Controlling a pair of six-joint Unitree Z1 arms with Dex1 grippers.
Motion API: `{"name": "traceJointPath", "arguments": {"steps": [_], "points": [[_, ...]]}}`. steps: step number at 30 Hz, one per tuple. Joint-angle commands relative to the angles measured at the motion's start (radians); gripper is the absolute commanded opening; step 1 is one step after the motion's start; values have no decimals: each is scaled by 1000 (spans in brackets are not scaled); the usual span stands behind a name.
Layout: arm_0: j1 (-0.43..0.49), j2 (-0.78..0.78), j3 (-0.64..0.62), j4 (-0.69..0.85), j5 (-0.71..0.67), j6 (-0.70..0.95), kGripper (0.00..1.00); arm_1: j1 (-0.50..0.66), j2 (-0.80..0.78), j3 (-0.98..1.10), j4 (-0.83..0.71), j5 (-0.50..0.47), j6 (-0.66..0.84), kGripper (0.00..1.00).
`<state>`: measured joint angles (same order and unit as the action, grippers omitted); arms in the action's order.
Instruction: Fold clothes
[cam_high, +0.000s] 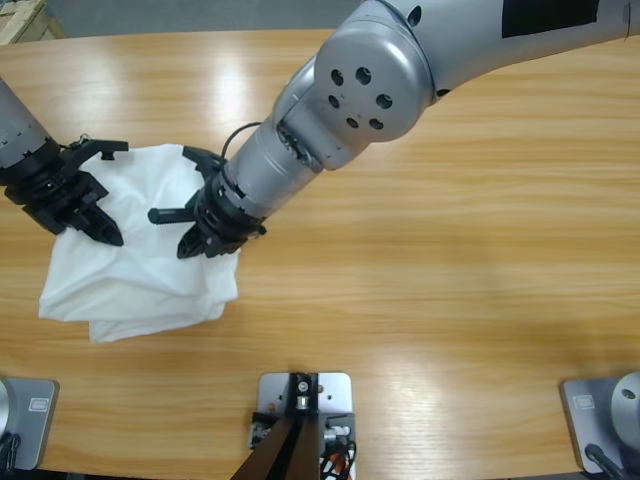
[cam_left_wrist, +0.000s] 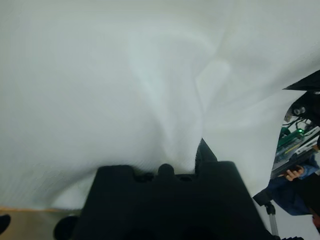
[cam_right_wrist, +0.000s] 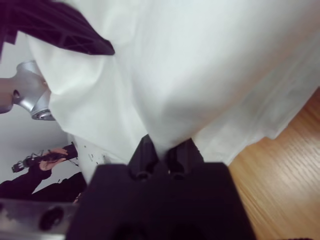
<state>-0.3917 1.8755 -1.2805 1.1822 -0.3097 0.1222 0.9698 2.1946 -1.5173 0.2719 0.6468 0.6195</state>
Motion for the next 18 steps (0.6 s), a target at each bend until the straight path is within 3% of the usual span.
{"name": "traceJointPath", "arguments": {"steps": [1,2,8,12,15,16,18], "points": [[24,-23,18,20,5,-11,948,0,33,-38,50,-123,21,1000],[28,-45,21,23,7,-22,994,0,26,-43,64,-146,23,1000],[47,-179,34,62,35,-64,1000,0,14,-41,76,-160,22,1000],[54,-328,-60,106,103,-84,989,0,-4,-35,76,-153,15,996],[5,-372,-153,77,71,-39,967,0,-66,-46,73,-149,-8,655],[-1,-368,-157,61,41,-36,880,0,-90,-48,74,-153,-14,503],[-2,-352,-129,21,-17,-36,627,-1,-137,-51,74,-159,-21,5]]}}
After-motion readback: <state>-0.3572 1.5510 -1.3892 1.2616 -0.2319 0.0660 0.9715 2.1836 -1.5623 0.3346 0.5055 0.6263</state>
